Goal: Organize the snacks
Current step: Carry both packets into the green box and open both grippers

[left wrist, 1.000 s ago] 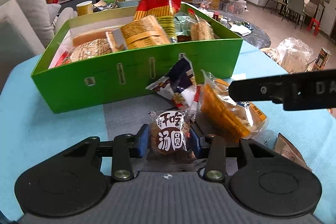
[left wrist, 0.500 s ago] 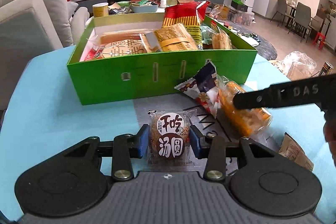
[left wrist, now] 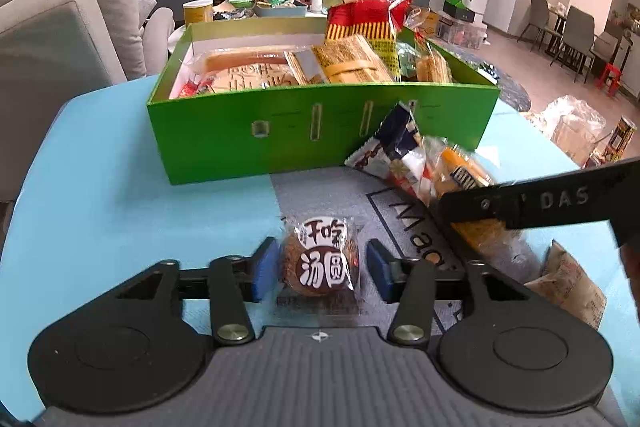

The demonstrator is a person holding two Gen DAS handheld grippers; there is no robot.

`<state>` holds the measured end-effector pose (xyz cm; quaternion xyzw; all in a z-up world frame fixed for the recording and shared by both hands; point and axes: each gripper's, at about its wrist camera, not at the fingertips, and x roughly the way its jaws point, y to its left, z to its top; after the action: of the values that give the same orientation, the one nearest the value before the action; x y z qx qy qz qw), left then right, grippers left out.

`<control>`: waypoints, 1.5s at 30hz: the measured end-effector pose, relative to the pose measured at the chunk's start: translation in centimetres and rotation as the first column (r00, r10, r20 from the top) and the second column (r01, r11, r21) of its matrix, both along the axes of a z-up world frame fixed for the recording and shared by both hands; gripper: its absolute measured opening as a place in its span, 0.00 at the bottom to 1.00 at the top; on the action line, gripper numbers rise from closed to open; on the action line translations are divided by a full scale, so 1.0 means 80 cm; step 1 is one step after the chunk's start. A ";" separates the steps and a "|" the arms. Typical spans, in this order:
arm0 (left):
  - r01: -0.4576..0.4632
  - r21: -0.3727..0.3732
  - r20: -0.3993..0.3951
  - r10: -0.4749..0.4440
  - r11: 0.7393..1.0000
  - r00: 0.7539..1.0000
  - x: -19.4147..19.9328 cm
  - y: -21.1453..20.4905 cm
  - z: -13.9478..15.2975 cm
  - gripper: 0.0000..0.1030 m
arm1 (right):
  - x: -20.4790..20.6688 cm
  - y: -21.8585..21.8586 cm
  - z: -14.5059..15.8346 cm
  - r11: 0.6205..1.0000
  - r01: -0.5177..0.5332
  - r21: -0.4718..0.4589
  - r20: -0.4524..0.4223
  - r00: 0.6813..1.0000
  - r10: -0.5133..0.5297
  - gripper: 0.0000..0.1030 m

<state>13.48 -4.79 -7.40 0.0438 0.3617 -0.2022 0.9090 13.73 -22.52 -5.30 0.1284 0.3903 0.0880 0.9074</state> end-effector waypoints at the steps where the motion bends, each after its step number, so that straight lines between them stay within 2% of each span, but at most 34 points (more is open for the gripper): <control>1: -0.001 0.004 -0.005 0.001 1.000 1.000 0.000 -0.001 -0.002 0.56 | -0.003 0.000 0.001 1.000 0.003 -0.004 0.008 1.000 -0.003 0.70; 4: -0.003 0.023 0.020 0.002 1.000 1.000 -0.001 -0.005 -0.006 0.54 | -0.006 0.002 0.007 1.000 0.015 -0.016 0.033 0.999 -0.014 0.70; 5: -0.012 0.026 0.024 0.012 1.000 1.000 0.000 -0.004 -0.006 0.42 | -0.008 0.002 0.009 1.000 0.015 -0.016 0.040 0.999 -0.014 0.70; 6: -0.016 0.017 0.022 0.015 1.000 1.000 0.000 -0.002 -0.004 0.36 | -0.009 0.002 0.012 1.000 0.013 -0.015 0.047 0.999 -0.013 0.70; 7: -0.015 0.006 0.012 0.015 1.000 1.000 0.002 0.000 -0.002 0.35 | -0.012 0.002 0.015 1.000 0.011 -0.015 0.054 0.998 -0.011 0.70; 9: -0.014 -0.014 0.010 0.014 1.000 1.000 0.000 0.005 0.003 0.35 | -0.016 0.003 0.021 1.000 0.008 -0.017 0.072 0.997 -0.007 0.70; 20: -0.043 -0.044 0.142 0.049 0.998 0.989 -0.018 0.029 0.071 0.35 | -0.024 0.016 0.074 1.000 -0.015 -0.015 0.202 0.979 0.018 0.70; 30: -0.047 -0.066 0.219 0.060 0.997 0.974 0.021 0.032 0.136 0.35 | 0.012 0.027 0.126 0.999 -0.025 0.028 0.289 0.957 0.016 0.70; 38: -0.057 -0.040 0.229 0.064 0.998 0.971 0.076 0.024 0.152 0.35 | 0.060 0.030 0.139 0.998 -0.004 0.070 0.283 0.959 -0.016 0.70; 45: -0.071 -0.023 0.212 0.074 0.997 0.974 0.125 0.021 0.138 0.36 | 0.101 0.039 0.131 0.998 -0.006 0.057 0.251 0.968 -0.009 0.70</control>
<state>23.50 -3.11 3.68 0.0450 0.2623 -0.1657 0.9496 21.78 -19.38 5.17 0.1425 0.2695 0.1141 0.9455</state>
